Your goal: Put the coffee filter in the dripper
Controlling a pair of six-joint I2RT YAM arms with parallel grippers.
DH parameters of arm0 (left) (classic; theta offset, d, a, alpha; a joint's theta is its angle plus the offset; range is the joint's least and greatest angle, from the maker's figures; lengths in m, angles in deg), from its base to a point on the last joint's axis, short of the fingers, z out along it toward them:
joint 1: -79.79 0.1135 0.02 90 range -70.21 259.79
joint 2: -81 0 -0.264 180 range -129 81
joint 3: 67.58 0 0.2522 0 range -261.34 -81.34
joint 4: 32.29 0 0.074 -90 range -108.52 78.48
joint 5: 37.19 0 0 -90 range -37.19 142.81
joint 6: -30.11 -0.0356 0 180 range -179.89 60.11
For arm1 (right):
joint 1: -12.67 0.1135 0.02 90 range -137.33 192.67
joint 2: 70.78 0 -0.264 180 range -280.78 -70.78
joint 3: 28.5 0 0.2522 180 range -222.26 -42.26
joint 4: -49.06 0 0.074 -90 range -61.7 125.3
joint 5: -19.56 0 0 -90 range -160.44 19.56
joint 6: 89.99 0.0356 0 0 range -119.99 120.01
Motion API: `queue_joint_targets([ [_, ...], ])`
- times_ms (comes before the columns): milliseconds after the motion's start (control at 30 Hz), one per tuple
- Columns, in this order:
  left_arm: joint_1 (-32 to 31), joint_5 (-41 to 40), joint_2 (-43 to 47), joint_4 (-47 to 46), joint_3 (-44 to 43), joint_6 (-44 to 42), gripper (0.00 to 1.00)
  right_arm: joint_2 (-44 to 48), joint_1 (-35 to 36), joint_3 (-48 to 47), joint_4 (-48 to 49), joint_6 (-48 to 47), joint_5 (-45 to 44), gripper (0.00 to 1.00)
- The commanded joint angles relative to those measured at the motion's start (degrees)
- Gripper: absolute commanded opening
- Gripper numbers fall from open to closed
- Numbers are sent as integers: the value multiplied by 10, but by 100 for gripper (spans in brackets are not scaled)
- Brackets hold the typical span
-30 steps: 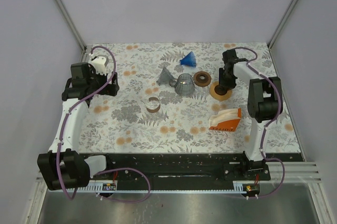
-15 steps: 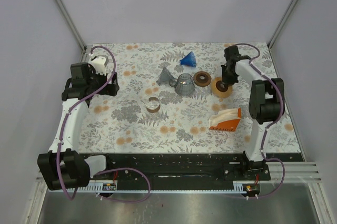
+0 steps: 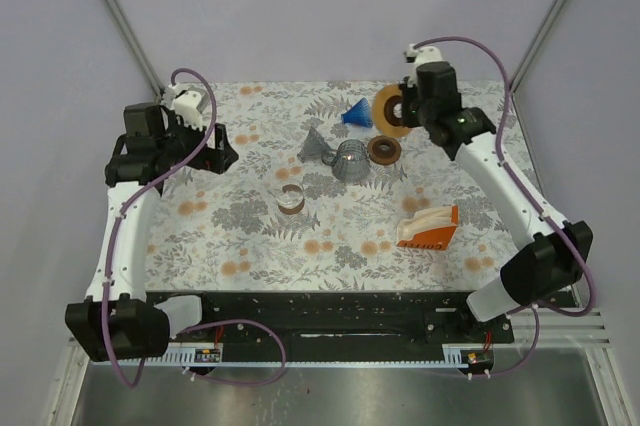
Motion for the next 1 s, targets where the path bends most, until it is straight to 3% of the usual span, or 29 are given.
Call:
queue_joint_targets([
  [0, -40, 121, 26, 10, -68, 36, 96, 13, 115, -31, 65, -31, 11, 0],
  [167, -79, 220, 22, 7, -97, 95, 99, 0, 182, -39, 117, 15, 151, 0],
  [333, -128, 176, 21, -29, -83, 140, 99, -32, 253, -66, 129, 17, 136, 0],
  [433, -144, 178, 15, -56, -74, 177, 99, -53, 284, -89, 118, 4, 85, 0],
  [667, -153, 165, 3, -94, -57, 204, 99, -79, 315, -119, 108, -13, 52, 0],
  [733, -153, 148, -2, -97, -47, 202, 92, -79, 318, -119, 109, -17, 55, 0],
  [767, -153, 139, -5, -97, -43, 202, 83, -79, 319, -118, 112, -19, 57, 0],
  [867, -153, 147, -12, -97, -42, 204, 47, -79, 319, -115, 118, -21, 63, 0],
  [967, -153, 169, -15, -104, -40, 209, 29, -79, 319, -112, 123, -24, 70, 0],
])
